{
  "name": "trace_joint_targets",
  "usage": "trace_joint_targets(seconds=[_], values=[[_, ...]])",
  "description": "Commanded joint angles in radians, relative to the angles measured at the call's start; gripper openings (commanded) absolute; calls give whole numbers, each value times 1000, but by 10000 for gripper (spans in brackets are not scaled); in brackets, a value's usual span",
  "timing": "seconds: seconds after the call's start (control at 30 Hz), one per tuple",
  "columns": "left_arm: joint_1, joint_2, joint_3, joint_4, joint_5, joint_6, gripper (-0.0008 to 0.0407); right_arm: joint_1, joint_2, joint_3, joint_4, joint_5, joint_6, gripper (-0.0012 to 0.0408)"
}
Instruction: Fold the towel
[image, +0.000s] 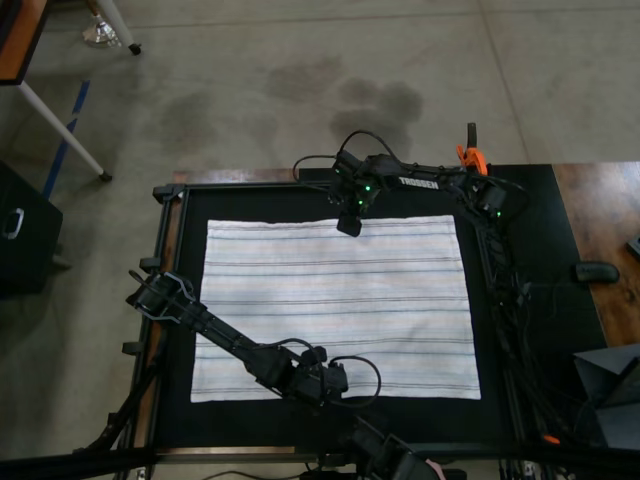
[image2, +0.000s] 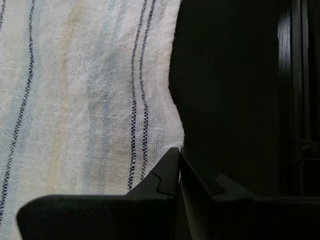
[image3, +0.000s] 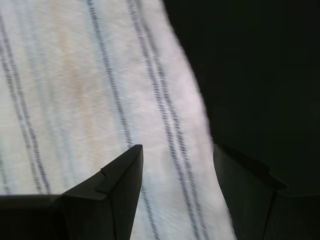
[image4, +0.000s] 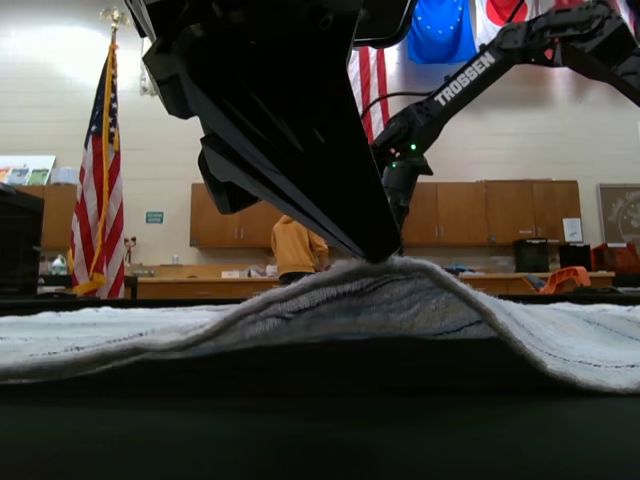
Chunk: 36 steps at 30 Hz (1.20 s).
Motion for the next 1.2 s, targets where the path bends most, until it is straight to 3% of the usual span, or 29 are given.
trace_joint_targets(seconds=[0.0, 0.43, 0.97, 1.07, 1.17], values=[[0, 2, 0, 2, 0, 1, 0, 3, 13, 1, 15, -6, 5, 188], [0, 1, 0, 9, 0, 0, 0, 11, 34, 1, 120, -8, 5, 169], [0, 1, 0, 10, 0, -3, 0, 11, 77, 1, 137, -8, 3, 166], [0, 2, 0, 10, 0, -3, 0, 8, 73, 1, 136, -7, 5, 143], [0, 1, 0, 10, 0, -3, 0, 4, 72, 1, 135, -7, 8, 89]])
